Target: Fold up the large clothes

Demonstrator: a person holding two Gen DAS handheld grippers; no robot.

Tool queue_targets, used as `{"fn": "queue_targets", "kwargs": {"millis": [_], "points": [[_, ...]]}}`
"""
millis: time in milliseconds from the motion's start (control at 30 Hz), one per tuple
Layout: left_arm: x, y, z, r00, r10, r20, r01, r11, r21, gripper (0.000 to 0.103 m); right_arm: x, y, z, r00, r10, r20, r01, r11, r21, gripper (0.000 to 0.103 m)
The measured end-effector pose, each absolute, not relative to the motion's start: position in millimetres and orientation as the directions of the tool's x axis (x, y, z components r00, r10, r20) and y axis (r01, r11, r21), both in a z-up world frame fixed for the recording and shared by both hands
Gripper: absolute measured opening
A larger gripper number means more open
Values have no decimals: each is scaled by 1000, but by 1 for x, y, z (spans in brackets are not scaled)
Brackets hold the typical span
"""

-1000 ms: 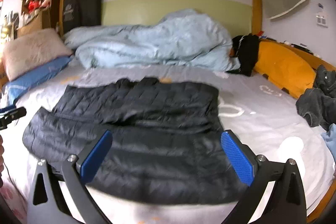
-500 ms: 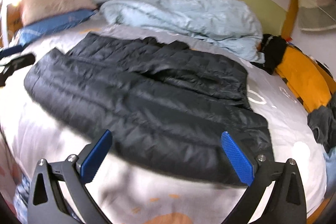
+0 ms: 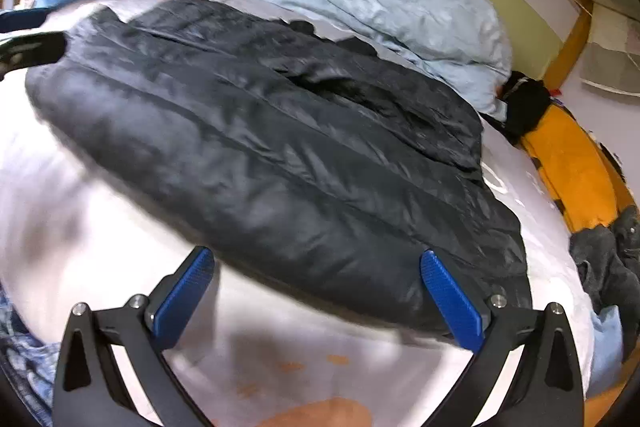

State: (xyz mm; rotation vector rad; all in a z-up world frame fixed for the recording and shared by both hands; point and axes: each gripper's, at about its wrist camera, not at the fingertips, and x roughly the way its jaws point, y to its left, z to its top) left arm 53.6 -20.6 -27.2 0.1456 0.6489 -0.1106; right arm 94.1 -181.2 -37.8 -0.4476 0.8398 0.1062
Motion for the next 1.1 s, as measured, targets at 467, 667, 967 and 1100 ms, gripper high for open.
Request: {"fn": "queue_targets", "kwargs": {"millis": [467, 667, 967, 1100], "points": [[58, -74, -80, 735, 54, -676, 250, 905, 344, 103, 107, -189, -48, 678, -208, -705, -197, 873, -447, 103], [70, -64, -88, 738, 184, -649, 150, 894, 423, 103, 108, -190, -51, 692, -274, -668, -172, 836, -520, 103], [103, -3, -84, 663, 252, -705, -56, 956, 289, 103, 130, -234, -44, 633, -358, -686, -35, 873, -487, 103], [95, 5, -68, 725, 218, -654, -81, 969, 233, 84, 132, -255, -33, 631, -344, -696, 31, 907, -420, 103]]}}
